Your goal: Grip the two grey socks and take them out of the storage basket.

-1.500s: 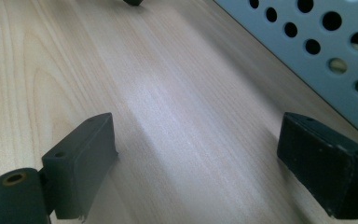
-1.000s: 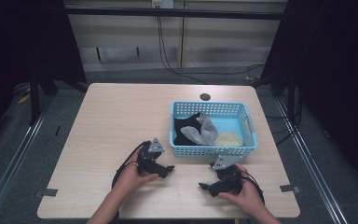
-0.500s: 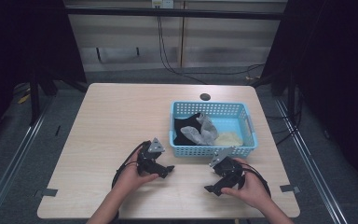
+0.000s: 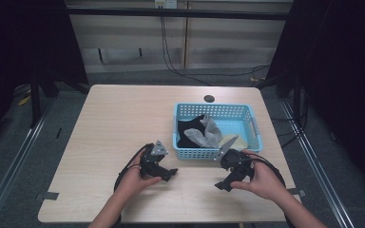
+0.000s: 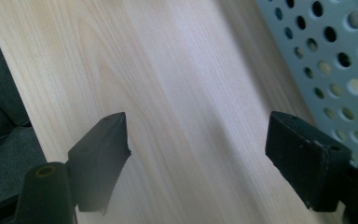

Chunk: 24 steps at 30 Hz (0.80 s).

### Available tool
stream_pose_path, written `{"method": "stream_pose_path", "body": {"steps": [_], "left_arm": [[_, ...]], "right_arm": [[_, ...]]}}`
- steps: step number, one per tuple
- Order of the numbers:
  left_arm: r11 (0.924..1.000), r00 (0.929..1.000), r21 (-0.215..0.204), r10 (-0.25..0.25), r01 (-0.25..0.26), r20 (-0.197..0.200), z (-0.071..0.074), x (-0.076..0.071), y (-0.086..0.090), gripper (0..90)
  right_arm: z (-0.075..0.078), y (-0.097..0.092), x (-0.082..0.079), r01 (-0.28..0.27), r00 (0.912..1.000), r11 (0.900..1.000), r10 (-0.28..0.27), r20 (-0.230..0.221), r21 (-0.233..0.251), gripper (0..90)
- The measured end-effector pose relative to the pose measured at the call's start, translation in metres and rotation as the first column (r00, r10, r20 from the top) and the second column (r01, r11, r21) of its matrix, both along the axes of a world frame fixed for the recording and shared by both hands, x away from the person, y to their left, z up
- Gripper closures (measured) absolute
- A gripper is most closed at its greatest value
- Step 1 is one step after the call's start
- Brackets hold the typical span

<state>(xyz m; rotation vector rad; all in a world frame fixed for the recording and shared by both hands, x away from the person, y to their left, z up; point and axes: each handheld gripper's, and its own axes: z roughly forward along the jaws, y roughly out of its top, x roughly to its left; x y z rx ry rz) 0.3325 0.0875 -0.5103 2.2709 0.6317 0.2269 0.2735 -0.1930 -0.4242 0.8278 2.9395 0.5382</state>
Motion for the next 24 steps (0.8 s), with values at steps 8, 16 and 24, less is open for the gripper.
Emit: {"method": "stream_pose_path", "body": {"steps": [8,16,24], "left_arm": [[1.0,1.0,0.0,0.0,0.0,0.0,0.0,0.0,0.0,8.5],[1.0,1.0,-0.008,0.006,-0.006,0.001,0.0,0.0,0.0,8.5],[1.0,1.0,-0.007,0.005,-0.005,0.003,0.0,0.0,0.0,8.5]], "right_arm": [[0.017,0.002,0.009,-0.031,0.9993,0.9993,0.03,-0.022,-0.019,21.7],[0.039,0.011,0.025,-0.042,0.9989,0.998,0.041,-0.024,-0.048,21.9],[0.052,0.016,0.046,-0.02,0.9998,0.9986,0.02,-0.007,-0.05,23.0]]}}
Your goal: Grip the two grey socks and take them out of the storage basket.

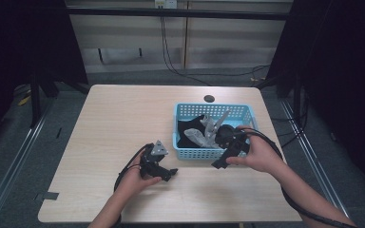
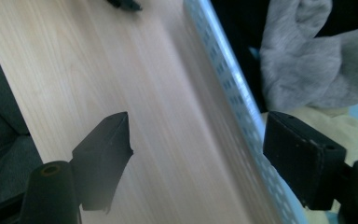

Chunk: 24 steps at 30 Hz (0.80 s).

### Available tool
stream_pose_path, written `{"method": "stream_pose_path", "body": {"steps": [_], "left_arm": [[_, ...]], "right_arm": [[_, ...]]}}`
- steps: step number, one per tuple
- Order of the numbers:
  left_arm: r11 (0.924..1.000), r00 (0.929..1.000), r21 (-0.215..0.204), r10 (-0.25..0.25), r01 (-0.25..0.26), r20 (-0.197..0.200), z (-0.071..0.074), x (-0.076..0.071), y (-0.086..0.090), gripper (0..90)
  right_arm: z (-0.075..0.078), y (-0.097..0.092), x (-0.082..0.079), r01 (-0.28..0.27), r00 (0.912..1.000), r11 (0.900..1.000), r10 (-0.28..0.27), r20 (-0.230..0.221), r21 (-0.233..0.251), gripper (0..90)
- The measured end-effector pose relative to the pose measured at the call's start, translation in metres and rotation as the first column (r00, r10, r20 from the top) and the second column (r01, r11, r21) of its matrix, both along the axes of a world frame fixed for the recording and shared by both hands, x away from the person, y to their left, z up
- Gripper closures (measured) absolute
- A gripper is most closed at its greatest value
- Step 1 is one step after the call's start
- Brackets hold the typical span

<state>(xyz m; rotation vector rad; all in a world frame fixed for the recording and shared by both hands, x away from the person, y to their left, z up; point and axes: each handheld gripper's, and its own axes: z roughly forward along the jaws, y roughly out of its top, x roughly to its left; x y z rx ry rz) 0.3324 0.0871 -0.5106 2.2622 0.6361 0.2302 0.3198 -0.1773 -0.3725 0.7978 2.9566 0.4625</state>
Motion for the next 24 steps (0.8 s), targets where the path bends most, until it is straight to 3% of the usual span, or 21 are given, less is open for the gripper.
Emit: {"method": "stream_pose_path", "body": {"steps": [6,8,14,20,24], "left_arm": [[1.0,1.0,0.0,0.0,0.0,0.0,0.0,0.0,0.0,8.5],[1.0,1.0,0.0,-0.001,0.001,-0.002,0.0,0.0,0.0,8.5],[1.0,1.0,-0.001,-0.001,0.001,-0.002,0.0,0.0,0.0,8.4],[1.0,1.0,-0.001,-0.001,0.001,0.0,0.0,0.0,0.0,8.5],[1.0,1.0,-0.002,-0.001,0.001,0.0,0.0,0.0,0.0,8.5]], "right_arm": [[0.009,0.005,0.018,0.02,0.9996,0.9995,-0.021,0.021,0.022,24.1],[0.009,0.006,0.029,0.056,0.9983,0.9972,-0.057,0.016,0.051,25.3],[0.005,0.007,0.049,0.09,0.9955,0.9952,-0.091,0.025,0.039,25.9],[-0.003,0.011,0.07,0.125,0.9915,0.9911,-0.126,0.03,0.045,28.6],[-0.016,0.012,0.084,0.149,0.9884,0.9883,-0.15,0.024,0.032,32.5]]}}
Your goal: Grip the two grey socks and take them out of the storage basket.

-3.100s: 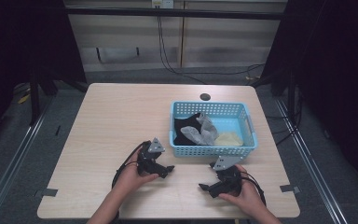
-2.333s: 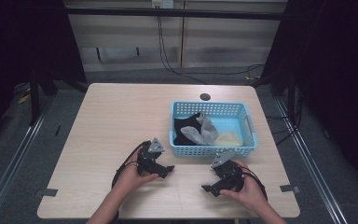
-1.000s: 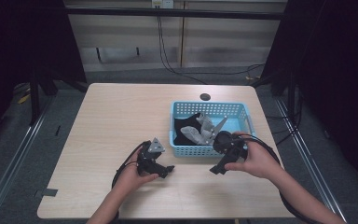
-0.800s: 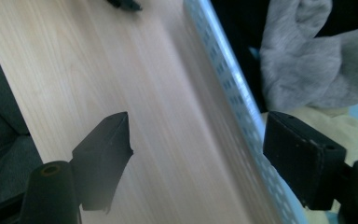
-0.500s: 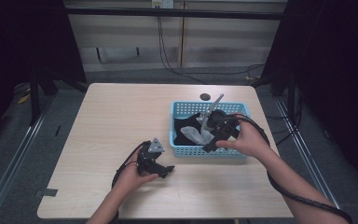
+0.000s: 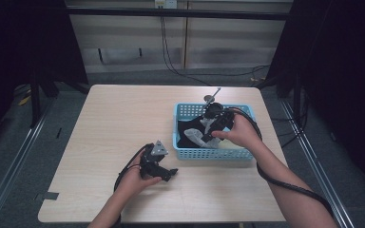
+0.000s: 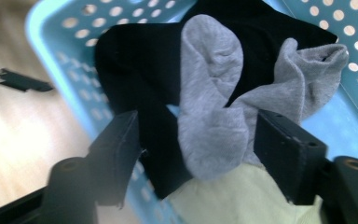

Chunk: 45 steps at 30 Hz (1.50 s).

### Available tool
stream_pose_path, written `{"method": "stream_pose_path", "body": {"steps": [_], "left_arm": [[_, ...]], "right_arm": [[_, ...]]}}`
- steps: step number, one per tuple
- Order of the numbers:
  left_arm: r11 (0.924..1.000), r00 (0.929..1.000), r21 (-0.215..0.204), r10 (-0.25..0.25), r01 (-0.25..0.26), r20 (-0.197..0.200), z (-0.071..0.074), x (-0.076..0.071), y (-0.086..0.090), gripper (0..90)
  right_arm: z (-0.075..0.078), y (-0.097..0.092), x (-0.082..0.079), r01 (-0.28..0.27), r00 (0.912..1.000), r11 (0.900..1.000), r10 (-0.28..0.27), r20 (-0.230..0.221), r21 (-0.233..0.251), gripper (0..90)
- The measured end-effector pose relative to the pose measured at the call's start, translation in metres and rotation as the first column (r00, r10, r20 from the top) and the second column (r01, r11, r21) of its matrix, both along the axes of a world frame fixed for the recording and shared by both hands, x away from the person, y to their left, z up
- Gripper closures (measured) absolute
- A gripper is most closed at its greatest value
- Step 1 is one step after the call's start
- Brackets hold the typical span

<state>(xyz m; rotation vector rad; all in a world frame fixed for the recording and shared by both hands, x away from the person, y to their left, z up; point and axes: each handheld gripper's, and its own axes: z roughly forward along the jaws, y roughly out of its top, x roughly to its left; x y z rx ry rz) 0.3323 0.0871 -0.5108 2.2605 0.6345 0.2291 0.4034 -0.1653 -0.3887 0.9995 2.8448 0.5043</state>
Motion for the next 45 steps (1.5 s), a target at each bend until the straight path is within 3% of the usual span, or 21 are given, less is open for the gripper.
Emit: {"method": "stream_pose_path", "body": {"steps": [21,26,29,32,33,36,45], "left_arm": [[1.0,1.0,0.001,-0.001,0.001,0.001,0.0,0.0,0.0,8.3],[1.0,1.0,0.0,0.001,-0.001,-0.001,0.0,0.0,0.0,8.3],[1.0,1.0,-0.001,0.0,0.0,-0.002,0.0,0.0,0.0,8.3],[1.0,1.0,-0.002,-0.001,0.001,-0.003,0.0,0.0,0.0,8.3],[1.0,1.0,-0.002,-0.003,0.003,-0.002,0.0,0.0,0.0,8.3],[1.0,1.0,0.0,-0.002,0.002,-0.001,0.0,0.0,0.0,8.3],[1.0,1.0,-0.002,-0.003,0.003,-0.002,0.0,0.0,0.0,8.3]], "right_arm": [[-0.054,0.007,0.022,0.04,0.9978,0.9983,-0.042,-0.051,-0.043,46.4],[-0.063,0.007,0.023,0.032,0.9968,0.9987,-0.035,-0.072,-0.041,50.9],[-0.069,0.011,0.022,0.004,0.9957,0.998,-0.01,-0.092,-0.064,55.3],[-0.07,0.013,0.022,-0.012,0.9954,0.9964,0.004,-0.095,-0.084,60.5],[-0.068,0.015,0.021,-0.025,0.9934,0.9952,0.015,-0.114,-0.094,69.9],[-0.066,0.016,0.022,-0.054,0.9915,0.9924,0.041,-0.124,-0.11,80.3],[-0.05,0.013,0.021,-0.04,0.9936,0.9947,0.03,-0.109,-0.094,85.8]]}}
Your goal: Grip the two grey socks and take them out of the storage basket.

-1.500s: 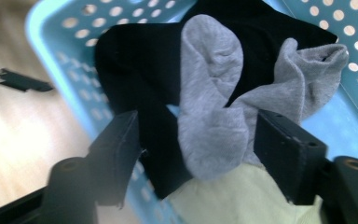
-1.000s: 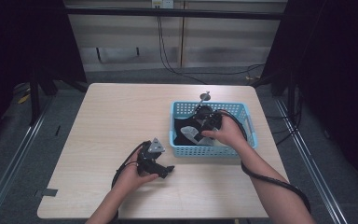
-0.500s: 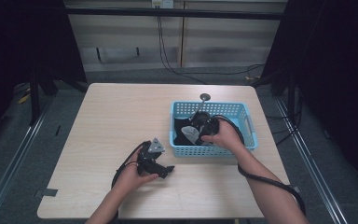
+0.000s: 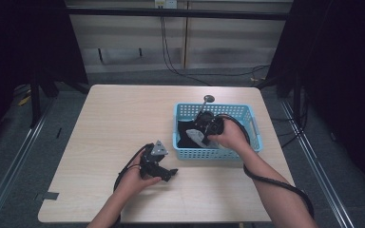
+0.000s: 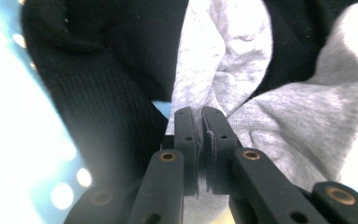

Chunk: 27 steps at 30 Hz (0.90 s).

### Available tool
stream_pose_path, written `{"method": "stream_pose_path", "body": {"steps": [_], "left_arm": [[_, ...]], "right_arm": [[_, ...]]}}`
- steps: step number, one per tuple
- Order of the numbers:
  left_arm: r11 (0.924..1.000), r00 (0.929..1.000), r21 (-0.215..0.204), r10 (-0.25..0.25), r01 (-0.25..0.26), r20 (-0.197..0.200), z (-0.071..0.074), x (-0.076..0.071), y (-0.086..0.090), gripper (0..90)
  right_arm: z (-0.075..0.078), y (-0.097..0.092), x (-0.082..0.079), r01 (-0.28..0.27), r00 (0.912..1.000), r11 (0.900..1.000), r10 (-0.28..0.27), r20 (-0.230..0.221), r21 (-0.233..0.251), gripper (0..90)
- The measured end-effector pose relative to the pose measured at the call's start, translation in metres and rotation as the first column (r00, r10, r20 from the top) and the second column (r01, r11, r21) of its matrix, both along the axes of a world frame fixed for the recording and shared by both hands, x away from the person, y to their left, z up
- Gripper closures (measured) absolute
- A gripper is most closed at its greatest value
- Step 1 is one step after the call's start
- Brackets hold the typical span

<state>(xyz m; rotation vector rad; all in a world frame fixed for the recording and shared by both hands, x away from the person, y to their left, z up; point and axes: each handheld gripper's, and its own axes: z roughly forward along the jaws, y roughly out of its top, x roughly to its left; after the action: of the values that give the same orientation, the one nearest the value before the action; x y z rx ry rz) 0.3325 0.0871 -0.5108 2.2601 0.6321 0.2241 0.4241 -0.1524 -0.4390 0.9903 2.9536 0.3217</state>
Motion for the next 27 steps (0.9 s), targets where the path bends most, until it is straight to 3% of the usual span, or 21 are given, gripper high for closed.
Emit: {"method": "stream_pose_path", "body": {"steps": [9,15,18,19,20,27], "left_arm": [[1.0,1.0,0.0,0.0,0.0,0.0,0.0,0.0,0.0,8.3],[1.0,1.0,0.0,0.0,0.0,0.0,0.0,0.0,0.0,8.3],[1.0,1.0,0.002,0.0,0.0,0.0,0.0,0.0,0.0,8.3],[1.0,1.0,0.002,0.0,0.0,0.0,0.0,0.0,0.0,8.3],[1.0,1.0,0.002,0.0,0.0,0.0,0.0,0.0,0.0,8.3],[1.0,1.0,-0.001,0.0,0.0,-0.001,0.0,0.0,0.0,8.3]], "right_arm": [[0.025,-0.019,-0.001,0.035,0.9988,0.9991,-0.035,0.033,0.024,86.8],[0.022,-0.04,-0.004,0.076,0.9968,0.9969,-0.076,0.025,0.023,85.6],[0.019,-0.044,-0.005,0.091,0.9954,0.9945,-0.092,0.026,0.051,73.9],[0.019,-0.044,-0.005,0.091,0.9954,0.9945,-0.092,0.026,0.051,73.9],[0.017,-0.043,-0.005,0.107,0.9939,0.9922,-0.108,0.02,0.065,65.4],[0.011,-0.032,-0.004,0.07,0.9975,0.9948,-0.071,0.008,0.074,56.7]]}}
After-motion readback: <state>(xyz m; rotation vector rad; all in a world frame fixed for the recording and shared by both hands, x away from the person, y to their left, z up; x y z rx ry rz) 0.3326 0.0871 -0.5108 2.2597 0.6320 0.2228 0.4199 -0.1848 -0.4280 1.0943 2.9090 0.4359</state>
